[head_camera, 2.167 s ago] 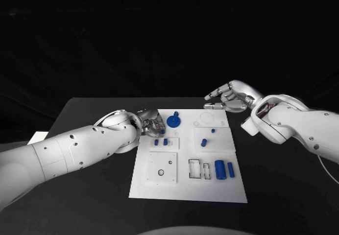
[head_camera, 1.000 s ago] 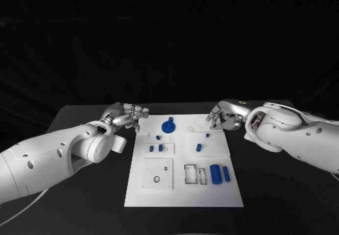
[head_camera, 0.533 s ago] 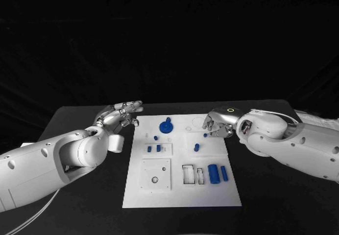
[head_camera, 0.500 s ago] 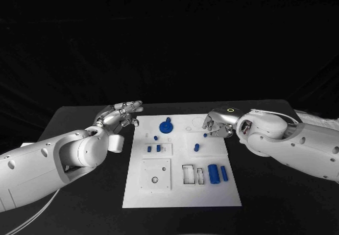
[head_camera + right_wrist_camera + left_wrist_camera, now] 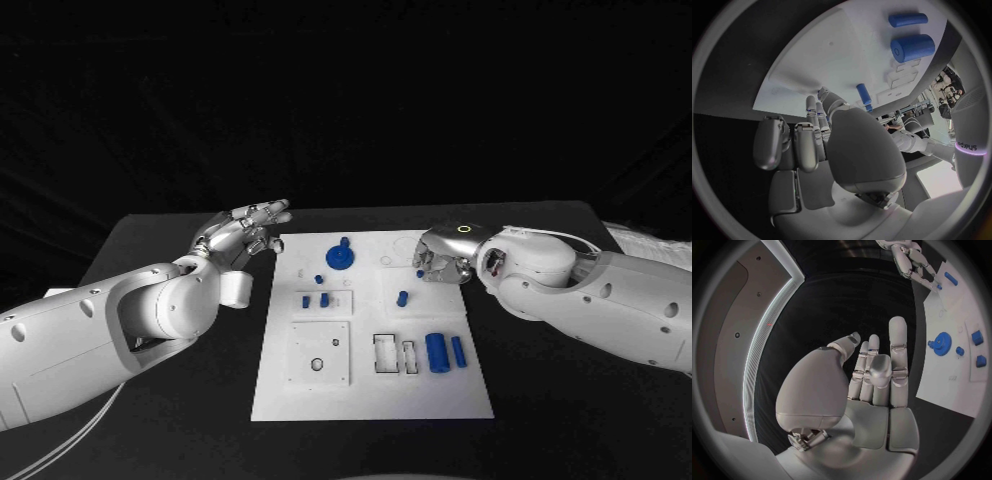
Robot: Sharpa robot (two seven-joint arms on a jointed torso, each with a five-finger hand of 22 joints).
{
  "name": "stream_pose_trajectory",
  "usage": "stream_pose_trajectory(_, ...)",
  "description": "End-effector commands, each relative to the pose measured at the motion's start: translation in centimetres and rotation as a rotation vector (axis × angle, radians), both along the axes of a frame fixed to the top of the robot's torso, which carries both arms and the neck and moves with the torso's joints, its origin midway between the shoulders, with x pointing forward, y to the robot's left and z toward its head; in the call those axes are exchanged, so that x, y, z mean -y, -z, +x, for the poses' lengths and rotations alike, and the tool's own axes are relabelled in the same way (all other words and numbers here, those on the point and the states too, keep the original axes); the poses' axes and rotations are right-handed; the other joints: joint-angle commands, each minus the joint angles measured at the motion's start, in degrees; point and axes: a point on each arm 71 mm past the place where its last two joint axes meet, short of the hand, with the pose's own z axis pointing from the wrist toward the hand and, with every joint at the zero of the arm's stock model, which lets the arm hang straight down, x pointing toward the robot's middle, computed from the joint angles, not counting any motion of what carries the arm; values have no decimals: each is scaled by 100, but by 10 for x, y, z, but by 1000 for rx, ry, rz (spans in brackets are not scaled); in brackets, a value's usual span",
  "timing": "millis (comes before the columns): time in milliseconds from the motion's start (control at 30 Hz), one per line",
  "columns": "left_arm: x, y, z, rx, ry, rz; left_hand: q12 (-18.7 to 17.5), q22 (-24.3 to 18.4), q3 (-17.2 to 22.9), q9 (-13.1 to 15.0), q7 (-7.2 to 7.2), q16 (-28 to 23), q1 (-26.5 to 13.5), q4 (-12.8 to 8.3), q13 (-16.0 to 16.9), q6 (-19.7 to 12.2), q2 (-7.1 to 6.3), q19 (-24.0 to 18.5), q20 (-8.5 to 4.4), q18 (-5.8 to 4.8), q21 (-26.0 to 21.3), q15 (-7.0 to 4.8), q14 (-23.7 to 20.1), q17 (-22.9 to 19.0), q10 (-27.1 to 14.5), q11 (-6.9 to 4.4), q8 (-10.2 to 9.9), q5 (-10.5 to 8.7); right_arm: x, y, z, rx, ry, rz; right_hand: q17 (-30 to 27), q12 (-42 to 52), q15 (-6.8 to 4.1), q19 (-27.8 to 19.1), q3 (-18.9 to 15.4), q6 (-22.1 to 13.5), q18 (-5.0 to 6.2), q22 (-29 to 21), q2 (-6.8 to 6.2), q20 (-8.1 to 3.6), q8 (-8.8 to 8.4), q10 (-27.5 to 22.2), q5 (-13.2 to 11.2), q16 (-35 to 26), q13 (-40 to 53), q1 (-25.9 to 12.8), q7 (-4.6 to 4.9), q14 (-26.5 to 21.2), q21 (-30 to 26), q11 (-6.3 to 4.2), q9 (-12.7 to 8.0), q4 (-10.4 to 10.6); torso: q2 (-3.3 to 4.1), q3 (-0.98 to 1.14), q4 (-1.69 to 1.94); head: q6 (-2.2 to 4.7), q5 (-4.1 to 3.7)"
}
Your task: Assemble the parts on the task board
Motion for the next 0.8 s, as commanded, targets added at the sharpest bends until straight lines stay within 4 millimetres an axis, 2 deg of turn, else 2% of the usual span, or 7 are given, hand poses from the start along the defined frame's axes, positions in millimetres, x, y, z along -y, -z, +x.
stream_pose_trajectory(33, 2, -2, -1, 10, 11, -26, 36, -8, -33, -5, 11, -36, 19, -4, 9, -29, 51, -54, -6, 59, -31, -3, -33, -12, -51, -11, 27, 26, -2, 5, -1, -15, -6, -37, 309, -35, 13, 0, 85, 35, 58, -4, -32, 21, -20, 62, -38, -19, -46, -9, -4, 356, -32, -10, 1, -9, 0, 8, 0, -18, 24)
stream_pose_trajectory(467, 2, -1, -1, 3, 10, -21, 70, -19, -43, -5, 12, -49, 65, -41, 19, -36, 68, -57, -5, 60, -48, -3, -50, -46, -78, -11, 31, 31, -6, 13, -1, -35, -14, -41, 331, -12, 3, 17, 482, 125, 54, 19, -29, 13, -6, 173, -146, 1, -220, -97, -10, 364, -23, -22, 16, -34, 0, 9, -8, -54, 60)
stream_pose_trajectory(633, 1, -1, -1, 0, 10, -19, 79, -22, -45, -6, 13, -58, 75, -50, 22, -38, 74, -57, -5, 60, -53, -3, -59, -69, -85, -10, 32, 32, -7, 14, -1, -44, -14, -46, 408, 58, -9, 54, 711, 295, 40, 102, 53, -5, 51, 380, -302, 67, -230, -105, -28, 384, 30, -57, 54, -81, -2, 8, -9, -68, 69)
stream_pose_trajectory(800, 1, -1, -1, -1, 10, -15, 84, -24, -47, -6, 15, -60, 81, -56, 23, -42, 75, -58, -5, 60, -56, -3, -62, -75, -92, -8, 31, 32, -9, 14, -1, -44, -14, -59, 473, 71, -34, 89, 938, 421, 25, 187, 140, -29, 90, 506, -339, 123, -233, -50, -41, 398, 84, -82, 94, -201, -4, 7, -6, -79, 68)
